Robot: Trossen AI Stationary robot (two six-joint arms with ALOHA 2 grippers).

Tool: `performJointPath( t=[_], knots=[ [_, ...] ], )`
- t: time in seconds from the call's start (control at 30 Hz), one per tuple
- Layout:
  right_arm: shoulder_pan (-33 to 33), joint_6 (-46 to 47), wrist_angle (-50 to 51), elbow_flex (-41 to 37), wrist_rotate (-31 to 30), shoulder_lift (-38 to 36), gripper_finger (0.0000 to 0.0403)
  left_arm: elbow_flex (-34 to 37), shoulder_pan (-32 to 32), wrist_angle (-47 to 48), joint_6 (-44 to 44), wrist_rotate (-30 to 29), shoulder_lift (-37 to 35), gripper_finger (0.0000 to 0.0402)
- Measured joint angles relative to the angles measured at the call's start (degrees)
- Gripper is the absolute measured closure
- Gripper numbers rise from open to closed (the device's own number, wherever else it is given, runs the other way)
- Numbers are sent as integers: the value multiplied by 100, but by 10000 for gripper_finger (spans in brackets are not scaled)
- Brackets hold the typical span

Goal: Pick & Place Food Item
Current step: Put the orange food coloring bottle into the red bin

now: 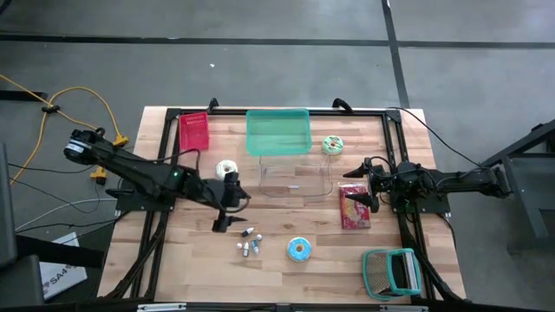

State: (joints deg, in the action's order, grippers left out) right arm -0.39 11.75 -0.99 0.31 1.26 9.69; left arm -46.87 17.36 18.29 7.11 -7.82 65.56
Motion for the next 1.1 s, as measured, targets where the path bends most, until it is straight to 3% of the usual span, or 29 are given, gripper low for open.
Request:
performJointPath(
  t=[0.33, 0.77, 1.1],
  knots=[
    [0, 0, -3, -1, 2, 0, 53, 1, 181, 765, 779, 2, 296, 65],
    [1, 0, -4, 1, -1, 0, 53, 2, 739, 876, 1166, 0, 649, 65],
    [1, 0, -4, -1, -1, 2, 53, 3, 1346, 641, 1445, -403, 815, 65]
  ],
)
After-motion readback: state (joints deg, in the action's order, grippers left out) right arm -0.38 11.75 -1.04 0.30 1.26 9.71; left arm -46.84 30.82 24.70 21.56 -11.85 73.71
